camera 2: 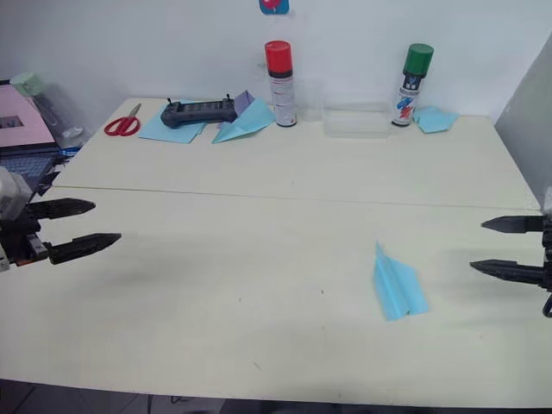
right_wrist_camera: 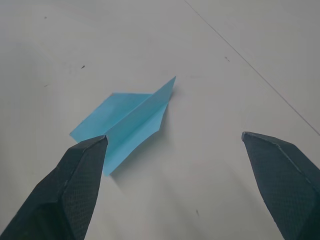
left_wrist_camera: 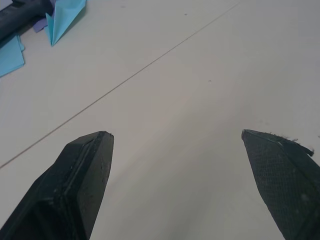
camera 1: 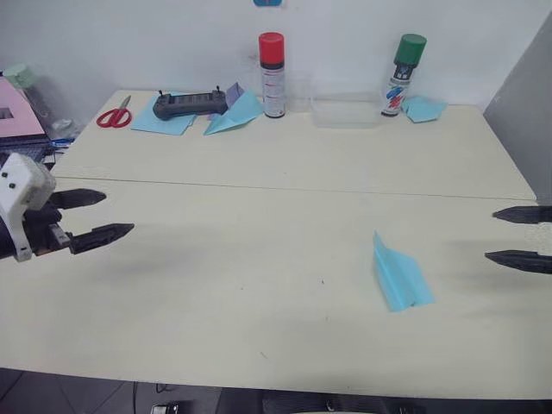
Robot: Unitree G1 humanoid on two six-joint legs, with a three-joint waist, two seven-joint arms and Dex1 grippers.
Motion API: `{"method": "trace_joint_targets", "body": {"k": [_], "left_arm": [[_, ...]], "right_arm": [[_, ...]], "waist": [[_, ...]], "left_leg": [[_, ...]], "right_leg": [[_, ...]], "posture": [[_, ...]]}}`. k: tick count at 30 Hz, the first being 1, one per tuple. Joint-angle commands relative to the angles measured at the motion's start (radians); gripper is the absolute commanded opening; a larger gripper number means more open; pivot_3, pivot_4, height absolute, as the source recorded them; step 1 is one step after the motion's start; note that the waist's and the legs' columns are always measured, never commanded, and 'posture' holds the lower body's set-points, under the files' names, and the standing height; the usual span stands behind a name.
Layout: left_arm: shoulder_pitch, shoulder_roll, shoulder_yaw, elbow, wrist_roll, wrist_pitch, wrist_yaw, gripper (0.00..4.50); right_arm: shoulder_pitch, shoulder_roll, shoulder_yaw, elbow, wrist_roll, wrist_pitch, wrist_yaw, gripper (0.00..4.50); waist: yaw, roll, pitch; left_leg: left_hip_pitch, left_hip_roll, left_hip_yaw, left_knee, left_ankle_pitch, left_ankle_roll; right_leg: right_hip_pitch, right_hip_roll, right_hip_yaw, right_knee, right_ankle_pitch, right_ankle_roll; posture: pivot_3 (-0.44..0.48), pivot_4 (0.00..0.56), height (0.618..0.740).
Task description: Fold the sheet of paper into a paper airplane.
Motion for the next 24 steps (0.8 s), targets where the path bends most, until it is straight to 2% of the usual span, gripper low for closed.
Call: {"method": "trace_joint_targets", "body": {"k": [1,8,14,24], "left_arm": [[-0.051,0.012,-0.029,0.017,0.008,-0.022,0.004,4.5],[-0.074,0.021,-0.056,0.059,0.026,-0.032,-0.012,4.5],[-0.125,0.008,-0.112,0.076,0.034,-0.047,-0.013,4.5],[-0.161,-0.002,-0.142,0.108,0.066,-0.114,0.006,4.5]], "right_arm": [[0.007,0.01,-0.028,-0.049,0.016,-0.001,-0.008,4.48],[0.091,0.035,-0.113,-0.149,0.039,0.061,-0.03,4.48],[0.074,0.031,-0.127,-0.179,0.047,0.101,-0.058,4.48],[0.058,0.03,-0.132,-0.192,0.048,0.124,-0.077,4.48]], "waist": [[-0.003,0.0,0.0],[-0.012,0.0,0.0],[-0.013,0.0,0.0],[-0.013,0.0,0.0]], "left_leg": [[0.0,0.0,0.0,0.0,0.0,0.0],[0.0,0.001,0.0,-0.001,0.0,0.0],[0.0,0.0,0.0,0.0,0.0,0.0],[0.0,0.0,0.0,0.0,0.0,0.0]], "right_leg": [[0.0,0.0,0.0,0.0,0.0,0.0],[-0.001,0.001,0.0,0.0,0.0,0.0],[0.0,0.001,0.0,0.0,0.0,0.0],[0.0,0.001,0.0,0.001,0.001,0.0]], "posture": [[0.0,0.15,0.74],[0.0,0.15,0.74],[0.0,0.15,0.74],[0.0,0.15,0.74]]}}
